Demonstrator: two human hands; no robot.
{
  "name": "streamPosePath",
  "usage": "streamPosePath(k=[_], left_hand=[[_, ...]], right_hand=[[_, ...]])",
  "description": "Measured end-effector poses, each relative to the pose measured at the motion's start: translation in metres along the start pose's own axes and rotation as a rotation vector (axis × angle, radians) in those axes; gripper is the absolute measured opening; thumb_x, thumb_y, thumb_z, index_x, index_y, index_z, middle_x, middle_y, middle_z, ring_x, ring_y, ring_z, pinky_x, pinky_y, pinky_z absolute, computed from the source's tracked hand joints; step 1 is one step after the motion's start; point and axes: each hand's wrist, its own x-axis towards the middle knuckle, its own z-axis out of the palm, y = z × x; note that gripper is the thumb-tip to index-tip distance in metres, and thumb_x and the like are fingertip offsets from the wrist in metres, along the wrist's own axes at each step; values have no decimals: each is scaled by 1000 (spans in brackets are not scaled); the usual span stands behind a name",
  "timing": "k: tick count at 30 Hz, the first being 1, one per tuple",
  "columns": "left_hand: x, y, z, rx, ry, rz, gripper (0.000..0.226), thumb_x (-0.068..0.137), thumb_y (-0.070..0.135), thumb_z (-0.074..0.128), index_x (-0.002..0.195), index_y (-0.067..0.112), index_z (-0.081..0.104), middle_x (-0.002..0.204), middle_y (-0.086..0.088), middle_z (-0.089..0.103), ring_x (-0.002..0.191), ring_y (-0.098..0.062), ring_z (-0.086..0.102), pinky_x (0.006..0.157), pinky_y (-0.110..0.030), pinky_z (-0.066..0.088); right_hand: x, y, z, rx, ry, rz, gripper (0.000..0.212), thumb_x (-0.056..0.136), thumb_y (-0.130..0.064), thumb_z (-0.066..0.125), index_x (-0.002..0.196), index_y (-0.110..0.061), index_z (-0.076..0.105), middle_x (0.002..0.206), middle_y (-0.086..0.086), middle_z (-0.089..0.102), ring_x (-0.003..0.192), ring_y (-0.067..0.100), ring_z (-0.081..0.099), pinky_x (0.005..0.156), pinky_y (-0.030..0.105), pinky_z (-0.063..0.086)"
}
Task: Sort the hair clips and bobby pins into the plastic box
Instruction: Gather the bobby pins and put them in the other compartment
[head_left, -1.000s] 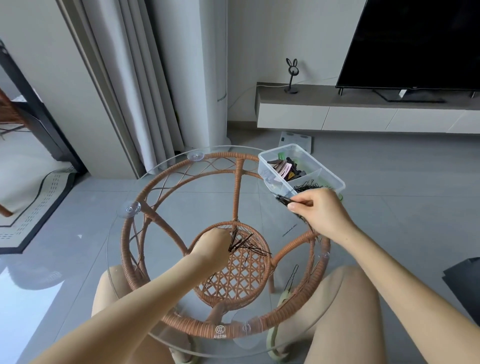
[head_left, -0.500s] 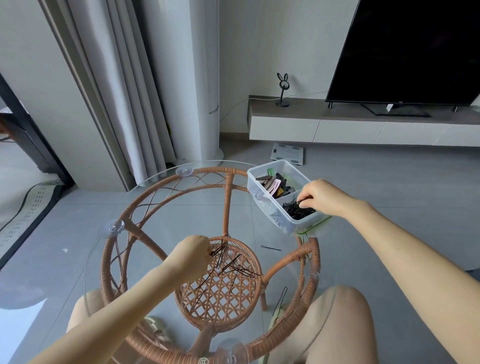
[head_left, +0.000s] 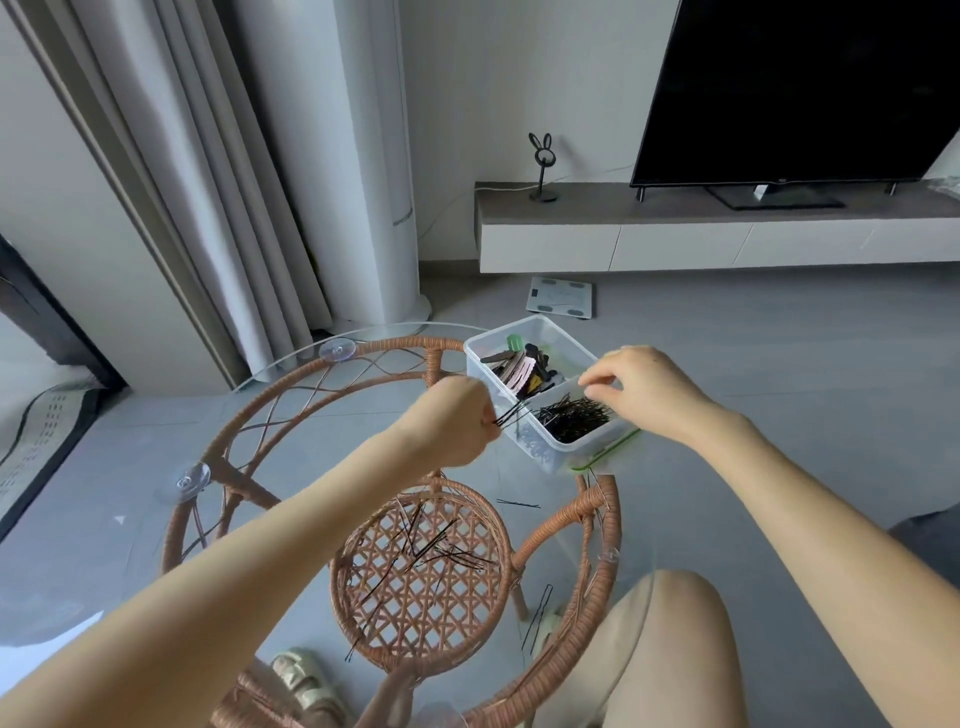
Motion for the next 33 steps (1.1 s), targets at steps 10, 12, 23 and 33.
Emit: streamPosePath(k=[10, 12, 23, 33], left_hand=[[87, 71, 36, 164, -34, 45, 17, 86, -3, 48, 97, -4, 60, 105, -19, 65, 102, -34, 62, 70, -30, 44], [94, 71, 41, 182, -52, 26, 8, 86, 1, 55, 80, -2, 57, 91, -15, 64, 97, -32, 62, 69, -28, 42], [63, 35, 18, -136, 14, 175, 25, 90, 16, 54, 109, 7, 69, 118, -7, 67, 105, -23, 64, 92, -26, 48], [-26, -92, 53, -16, 121, -297, 34, 94, 17, 46, 125, 10, 55, 128, -14, 57, 112, -28, 59, 95, -37, 49]], right_hand=[[-54, 12, 1, 58, 144, 109, 13, 85, -21, 61, 85, -15, 73, 85, 4, 72, 77, 25, 62, 69, 31, 46], [-61, 14, 9, 47, 44, 159, 21, 83, -23, 60, 62, -18, 65, 63, 2, 63, 68, 27, 54, 60, 29, 42], [-77, -8, 88, -18, -64, 402, 16, 90, -22, 53, 97, -8, 57, 106, 9, 62, 97, 26, 59, 74, 30, 43], [-78, -80, 124, -67, -13, 310, 15, 87, -6, 53, 102, -6, 57, 103, 9, 65, 91, 23, 62, 64, 22, 39]])
